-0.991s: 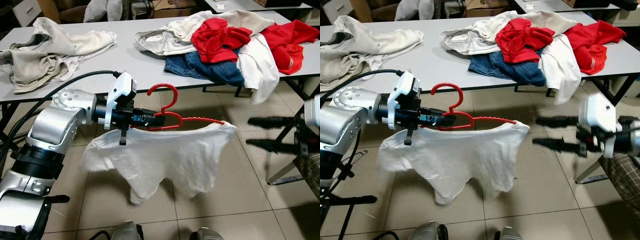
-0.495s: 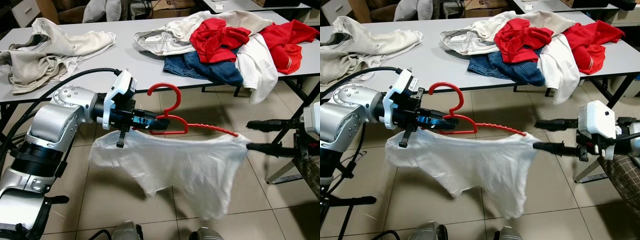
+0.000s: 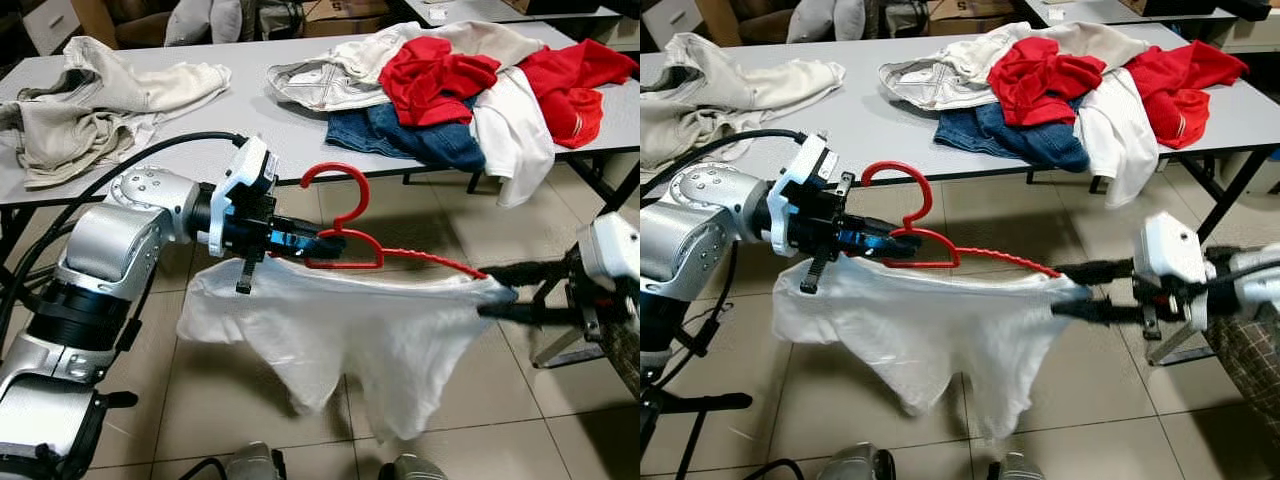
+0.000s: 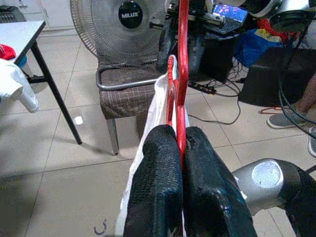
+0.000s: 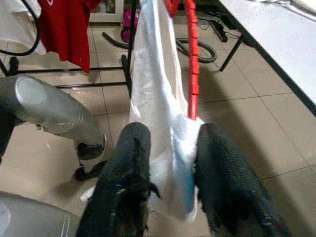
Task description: Hang hanger
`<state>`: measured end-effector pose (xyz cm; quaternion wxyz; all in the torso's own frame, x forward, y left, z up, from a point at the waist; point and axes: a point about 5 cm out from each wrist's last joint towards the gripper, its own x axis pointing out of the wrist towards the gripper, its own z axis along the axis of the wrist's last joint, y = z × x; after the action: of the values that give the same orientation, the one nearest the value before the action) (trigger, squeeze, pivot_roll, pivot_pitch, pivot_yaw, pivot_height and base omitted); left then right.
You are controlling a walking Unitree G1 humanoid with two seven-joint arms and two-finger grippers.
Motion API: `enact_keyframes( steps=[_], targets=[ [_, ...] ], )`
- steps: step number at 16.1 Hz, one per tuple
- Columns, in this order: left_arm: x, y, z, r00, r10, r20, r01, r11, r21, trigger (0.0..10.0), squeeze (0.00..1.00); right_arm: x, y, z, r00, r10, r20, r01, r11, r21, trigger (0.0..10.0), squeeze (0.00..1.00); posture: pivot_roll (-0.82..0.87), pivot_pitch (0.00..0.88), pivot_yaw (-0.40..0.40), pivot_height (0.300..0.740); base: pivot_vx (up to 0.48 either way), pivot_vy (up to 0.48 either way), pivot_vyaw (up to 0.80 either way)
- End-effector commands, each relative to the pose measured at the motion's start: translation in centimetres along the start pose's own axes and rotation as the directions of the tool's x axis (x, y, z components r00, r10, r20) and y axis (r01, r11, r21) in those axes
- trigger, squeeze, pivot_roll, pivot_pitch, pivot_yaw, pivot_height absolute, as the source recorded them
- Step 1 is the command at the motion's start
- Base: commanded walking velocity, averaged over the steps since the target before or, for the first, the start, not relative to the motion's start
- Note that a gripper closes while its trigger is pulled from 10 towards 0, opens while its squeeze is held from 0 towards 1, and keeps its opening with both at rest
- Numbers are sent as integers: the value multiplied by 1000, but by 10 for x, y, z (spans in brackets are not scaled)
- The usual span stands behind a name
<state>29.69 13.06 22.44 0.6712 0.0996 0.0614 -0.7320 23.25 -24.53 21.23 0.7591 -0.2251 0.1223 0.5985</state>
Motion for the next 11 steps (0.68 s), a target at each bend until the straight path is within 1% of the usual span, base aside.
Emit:
enact_keyframes(
  steps=[1, 3, 4, 7, 8, 11],
  targets=[
    [2, -1, 15, 1000, -21, 6, 21, 998, 62, 0, 0, 0, -4, 1, 1000, -8, -6, 8, 1000, 2, 3490, 0, -136, 0, 58, 740, 0, 0, 0],
    [4, -2, 16, 999, -31, 8, 31, 998, 64, 0, 0, 2, -7, 2, 1000, -14, 2, 14, 1000, 9, 3451, 0, -136, 0, 58, 740, 0, 0, 0],
    [5, -2, 16, 999, -36, 9, 36, 997, 65, 0, 0, 3, -7, 2, 1000, -3, 0, 3, 1000, 18, 0, 0, -136, 0, 58, 740, 0, 0, 0],
    [8, -2, 18, 999, -46, 12, 45, 997, 68, 0, 0, 6, -8, 2, 1000, 5, -2, -5, 1000, 29, 0, 0, -135, 0, 57, 740, 0, 0, 0],
    [9, -3, 19, 998, -54, 13, 53, 996, 69, 0, 0, 7, -8, 2, 1000, 10, -8, -10, 1000, 11, 10000, 0, -136, 0, 58, 740, 0, 0, 0],
    [13, -3, 20, 998, -66, 21, 64, 995, 72, 0, 0, 10, -9, 4, 1000, 14, 1, -14, 1000, 7, 10000, 0, -136, 0, 59, 740, 0, 0, 0]
  ],
)
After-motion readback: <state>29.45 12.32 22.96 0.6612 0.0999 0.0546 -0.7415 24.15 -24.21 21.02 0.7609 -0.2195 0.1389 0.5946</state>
